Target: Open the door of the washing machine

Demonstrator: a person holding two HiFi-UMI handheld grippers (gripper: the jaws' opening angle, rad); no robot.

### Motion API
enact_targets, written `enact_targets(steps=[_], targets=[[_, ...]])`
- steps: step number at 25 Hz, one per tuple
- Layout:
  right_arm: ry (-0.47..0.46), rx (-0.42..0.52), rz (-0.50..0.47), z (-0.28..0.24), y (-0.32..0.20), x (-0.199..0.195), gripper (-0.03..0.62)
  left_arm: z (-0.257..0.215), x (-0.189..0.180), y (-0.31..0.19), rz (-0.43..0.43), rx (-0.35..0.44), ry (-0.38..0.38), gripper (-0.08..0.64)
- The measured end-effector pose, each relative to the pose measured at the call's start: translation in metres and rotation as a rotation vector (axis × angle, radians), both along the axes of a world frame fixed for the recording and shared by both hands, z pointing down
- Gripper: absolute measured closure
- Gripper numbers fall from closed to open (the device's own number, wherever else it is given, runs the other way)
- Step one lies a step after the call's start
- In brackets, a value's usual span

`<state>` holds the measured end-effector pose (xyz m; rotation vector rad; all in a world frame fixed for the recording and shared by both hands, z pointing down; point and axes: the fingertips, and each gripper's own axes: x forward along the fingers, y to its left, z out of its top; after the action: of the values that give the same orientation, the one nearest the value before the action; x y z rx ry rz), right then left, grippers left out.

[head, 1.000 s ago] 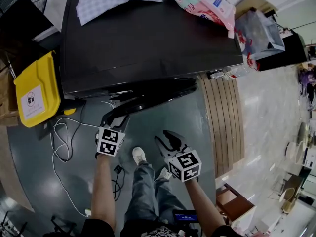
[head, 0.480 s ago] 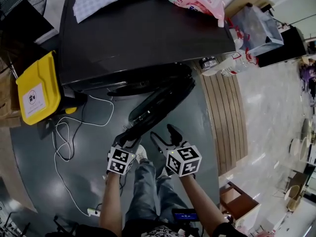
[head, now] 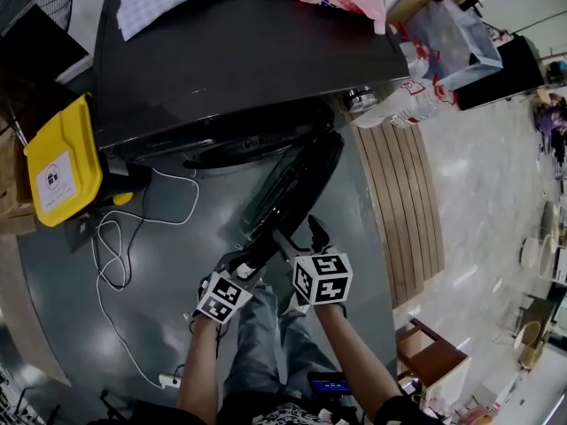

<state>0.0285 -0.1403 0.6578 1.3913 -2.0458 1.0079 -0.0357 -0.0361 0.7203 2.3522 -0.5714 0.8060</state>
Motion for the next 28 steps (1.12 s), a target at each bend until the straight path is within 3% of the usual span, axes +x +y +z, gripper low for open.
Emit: enact_targets(steps=[3,6,10,16,21,28], targets=[[-0.056,-0.049,0.021,0.005,0.007,0.01,0.226,-0.011,-0.001,0.003,0.042,0.026,0.074,0.417],[-0.034,-0.047,-0.004,0.004,0.014,0.018,0.235,-0.03,-0.025,-0.02,-0.063,0.118,0.139,0.42],[-0.028,-0.057,0.004,0.002,0.026,0.032,0.272,-0.037,-0.059,-0.061,-0.215,0.205,0.077,0.43],[0.014,-0.073,0.029,0.0,0.048,0.067,0.31,-0.043,-0.073,-0.095,-0.413,0.235,0.064,0.452],[0.097,-0.051,0.049,-0.005,0.062,0.1,0.348,-0.043,-0.063,-0.098,-0.463,0.23,0.115,0.472],[0.163,-0.049,0.126,-0.006,0.075,0.141,0.367,-0.045,-0.076,-0.104,-0.552,0.264,0.084,0.488]])
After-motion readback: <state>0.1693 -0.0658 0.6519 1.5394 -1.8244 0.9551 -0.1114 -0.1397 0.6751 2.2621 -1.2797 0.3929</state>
